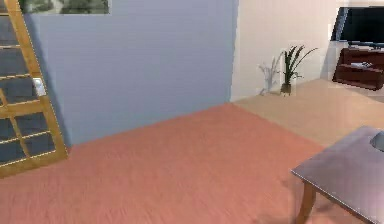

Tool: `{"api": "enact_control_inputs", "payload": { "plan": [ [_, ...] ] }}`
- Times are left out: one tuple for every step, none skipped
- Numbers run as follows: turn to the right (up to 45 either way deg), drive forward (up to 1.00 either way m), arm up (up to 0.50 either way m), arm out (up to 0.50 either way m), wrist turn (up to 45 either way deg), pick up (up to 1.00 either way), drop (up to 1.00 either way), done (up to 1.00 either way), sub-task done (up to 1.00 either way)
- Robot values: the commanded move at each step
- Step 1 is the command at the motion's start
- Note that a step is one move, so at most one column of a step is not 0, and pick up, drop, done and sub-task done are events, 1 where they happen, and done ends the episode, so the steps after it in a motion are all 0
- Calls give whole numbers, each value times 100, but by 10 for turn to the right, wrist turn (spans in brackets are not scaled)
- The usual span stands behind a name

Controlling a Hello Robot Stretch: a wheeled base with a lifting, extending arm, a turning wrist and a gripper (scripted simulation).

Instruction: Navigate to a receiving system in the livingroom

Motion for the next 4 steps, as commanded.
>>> {"api": "enact_control_inputs", "payload": {
  "plan": [
    [0, 100, 0, 0, 0, 0, 0, 0, 0],
    [60, 0, 0, 0, 0, 0, 0, 0, 0],
    [0, 20, 0, 0, 0, 0, 0, 0, 0],
    [450, 0, 0, 0, 0, 0, 0, 0, 0]
  ]
}}
